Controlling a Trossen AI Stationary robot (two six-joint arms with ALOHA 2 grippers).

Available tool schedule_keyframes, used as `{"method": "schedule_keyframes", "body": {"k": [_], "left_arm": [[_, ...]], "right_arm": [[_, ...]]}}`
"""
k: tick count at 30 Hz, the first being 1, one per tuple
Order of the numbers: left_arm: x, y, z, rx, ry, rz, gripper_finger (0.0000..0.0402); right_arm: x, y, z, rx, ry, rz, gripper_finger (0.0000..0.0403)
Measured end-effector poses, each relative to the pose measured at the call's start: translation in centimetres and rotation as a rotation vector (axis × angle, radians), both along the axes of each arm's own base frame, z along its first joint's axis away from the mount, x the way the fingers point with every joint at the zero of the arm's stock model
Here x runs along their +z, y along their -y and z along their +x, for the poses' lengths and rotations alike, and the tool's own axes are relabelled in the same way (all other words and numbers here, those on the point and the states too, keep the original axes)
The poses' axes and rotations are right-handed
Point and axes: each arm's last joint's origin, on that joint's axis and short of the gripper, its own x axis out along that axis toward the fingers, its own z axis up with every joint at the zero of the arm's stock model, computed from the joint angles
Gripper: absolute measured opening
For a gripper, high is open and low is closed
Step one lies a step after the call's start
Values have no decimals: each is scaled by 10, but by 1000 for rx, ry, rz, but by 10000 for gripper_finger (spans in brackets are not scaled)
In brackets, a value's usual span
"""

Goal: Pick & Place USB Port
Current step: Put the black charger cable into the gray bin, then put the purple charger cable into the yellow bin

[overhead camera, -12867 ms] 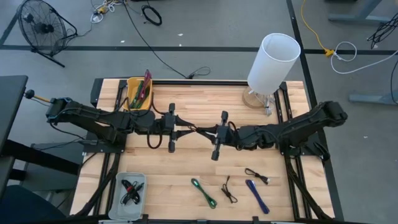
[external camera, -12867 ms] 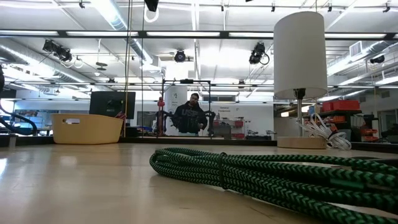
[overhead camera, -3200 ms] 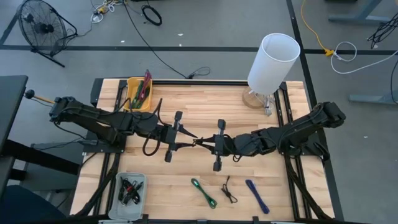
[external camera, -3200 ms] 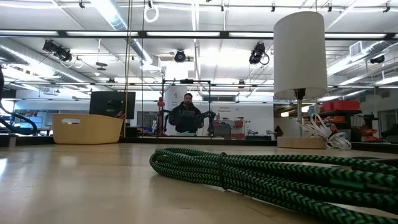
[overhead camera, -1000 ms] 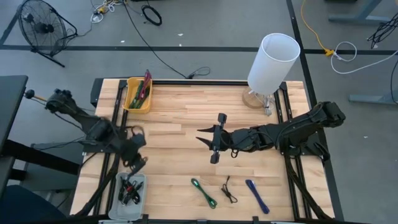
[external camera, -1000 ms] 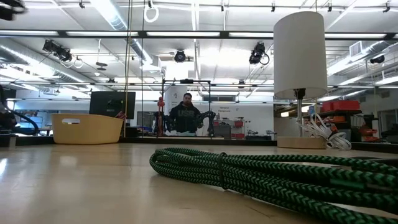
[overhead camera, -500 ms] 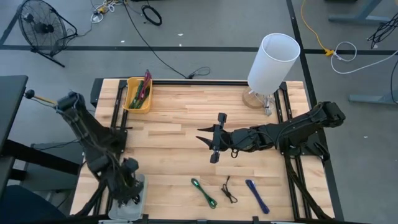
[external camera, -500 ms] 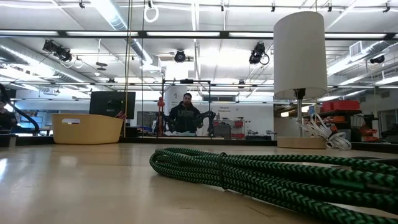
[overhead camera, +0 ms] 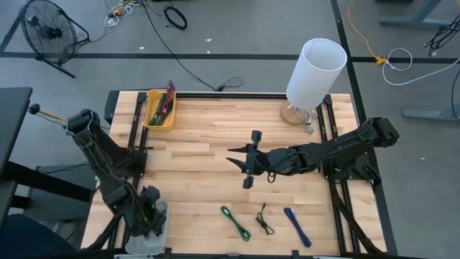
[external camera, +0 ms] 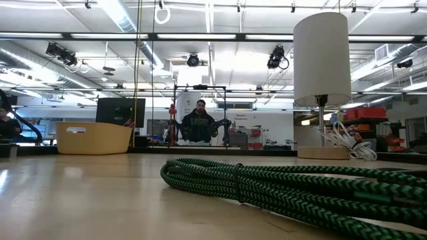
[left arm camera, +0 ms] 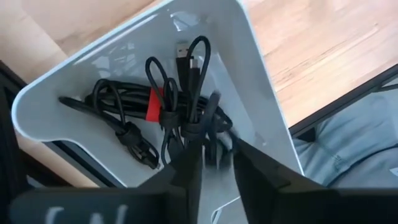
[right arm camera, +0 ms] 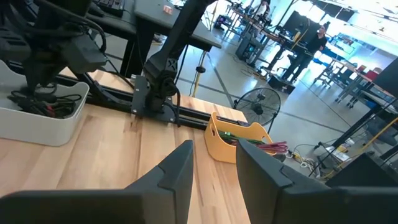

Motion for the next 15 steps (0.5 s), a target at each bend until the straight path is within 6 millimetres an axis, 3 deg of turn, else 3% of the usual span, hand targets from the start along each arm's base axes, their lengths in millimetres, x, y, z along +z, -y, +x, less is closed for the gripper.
{"method": "schedule_keyframes", "body": {"k": [8,15], "left_arm": [[0,0,0,-27,1,3,151],[7,1,5,-107,77,19,166]], "right_arm": [[-1,2,0,-6,-10,-3,121],[-2,3,0,-8,-20,-7,121]]}}
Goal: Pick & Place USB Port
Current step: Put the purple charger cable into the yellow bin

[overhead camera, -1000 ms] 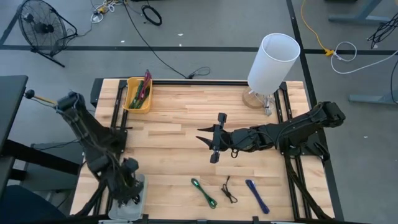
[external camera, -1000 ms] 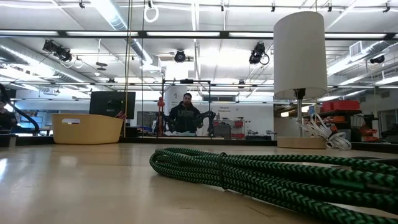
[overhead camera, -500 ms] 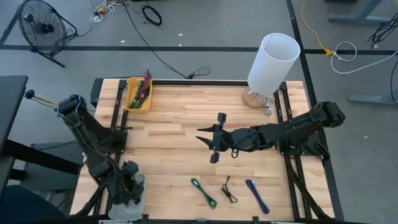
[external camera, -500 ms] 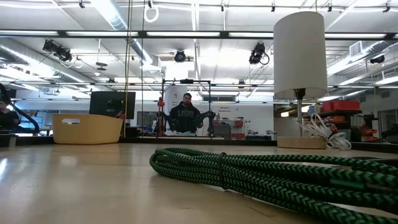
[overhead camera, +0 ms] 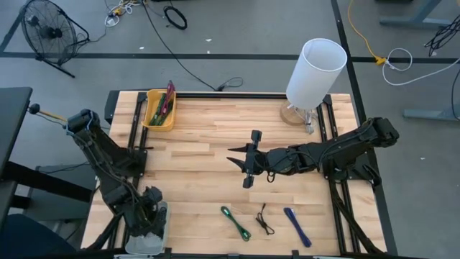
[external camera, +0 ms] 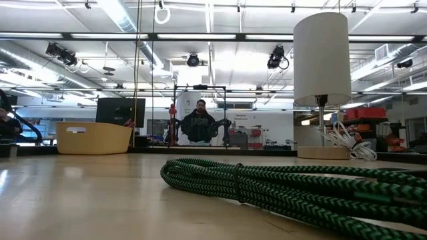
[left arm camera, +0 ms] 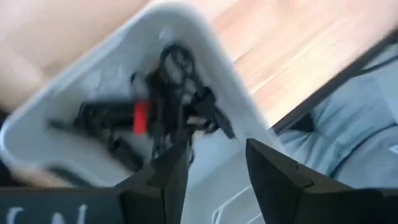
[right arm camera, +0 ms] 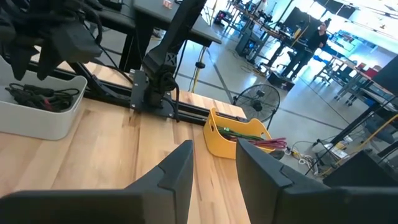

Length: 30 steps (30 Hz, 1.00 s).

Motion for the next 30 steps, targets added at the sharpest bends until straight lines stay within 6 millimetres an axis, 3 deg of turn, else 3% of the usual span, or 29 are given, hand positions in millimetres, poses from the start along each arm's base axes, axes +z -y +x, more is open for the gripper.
{"method": "schedule_keyframes", "body": {"k": [4,10,20,27,30], "left_arm": [[11,-6,16,-89,255,164,167],[33,-25,54,-275,627,627,167],[59,-80,117,-556,713,1046,167],[77,-124,149,-683,889,1074,167],[77,-140,153,-690,869,1073,167]], "right_arm": [[0,0,0,-1,1,4,121],[0,0,0,-3,4,13,121],[0,0,0,-12,15,50,121],[1,0,0,-12,19,52,121],[1,0,0,-12,21,53,121]]}}
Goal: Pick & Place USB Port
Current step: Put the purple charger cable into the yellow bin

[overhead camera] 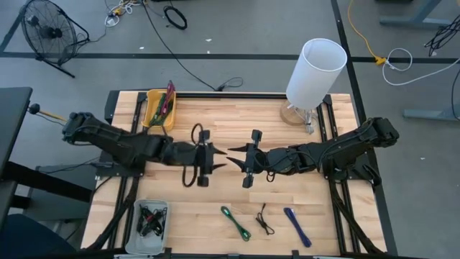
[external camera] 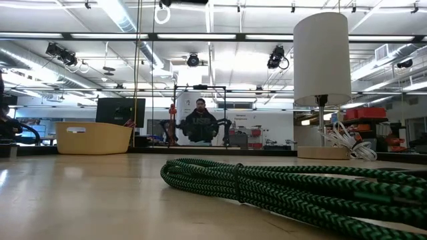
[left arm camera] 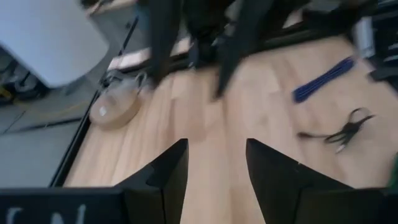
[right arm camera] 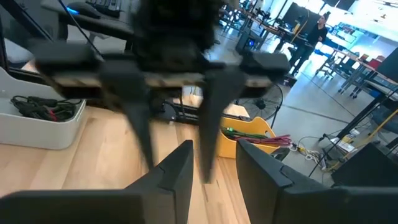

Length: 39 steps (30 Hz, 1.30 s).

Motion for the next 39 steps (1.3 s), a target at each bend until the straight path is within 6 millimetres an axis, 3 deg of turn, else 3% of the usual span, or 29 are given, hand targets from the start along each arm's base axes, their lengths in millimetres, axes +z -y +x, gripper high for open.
{"method": "schedule_keyframes", "body": {"k": [8,14,24,32,39], "left_arm": [[-4,-14,1,47,-44,-2,167],[-4,-15,1,61,-43,6,167],[-4,-17,1,106,-40,54,167],[-4,-16,1,107,-39,48,167],[-4,-16,1,107,-36,48,167]], "right_arm": [[-16,-3,-6,-20,-114,214,121],[-40,-20,-24,48,-411,640,121],[-61,-62,-72,-280,-802,1117,121],[-91,-100,-93,-581,-951,1228,121],[-132,-119,-101,-787,-1205,1150,121]]}}
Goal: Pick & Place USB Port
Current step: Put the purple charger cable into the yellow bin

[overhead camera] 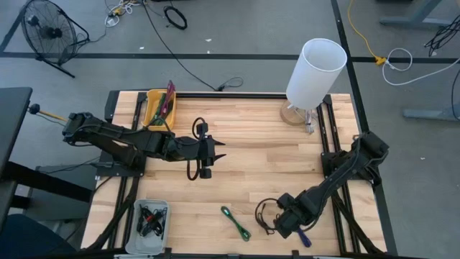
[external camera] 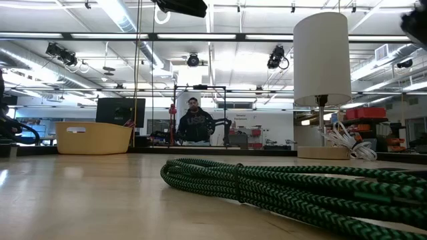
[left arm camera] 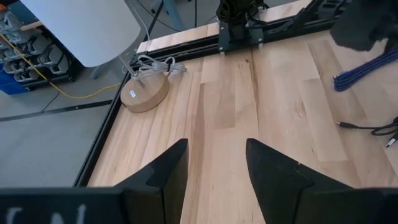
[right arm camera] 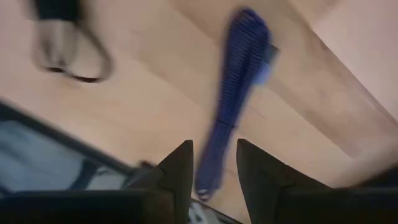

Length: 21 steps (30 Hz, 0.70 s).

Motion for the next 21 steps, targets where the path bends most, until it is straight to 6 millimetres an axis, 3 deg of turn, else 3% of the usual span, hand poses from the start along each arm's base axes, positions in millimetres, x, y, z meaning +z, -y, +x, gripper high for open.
{"method": "schedule_keyframes", "body": {"k": [21], "left_arm": [[0,0,0,0,-4,1,167]], "right_arm": [[-51,-11,4,26,-149,-105,121]]}}
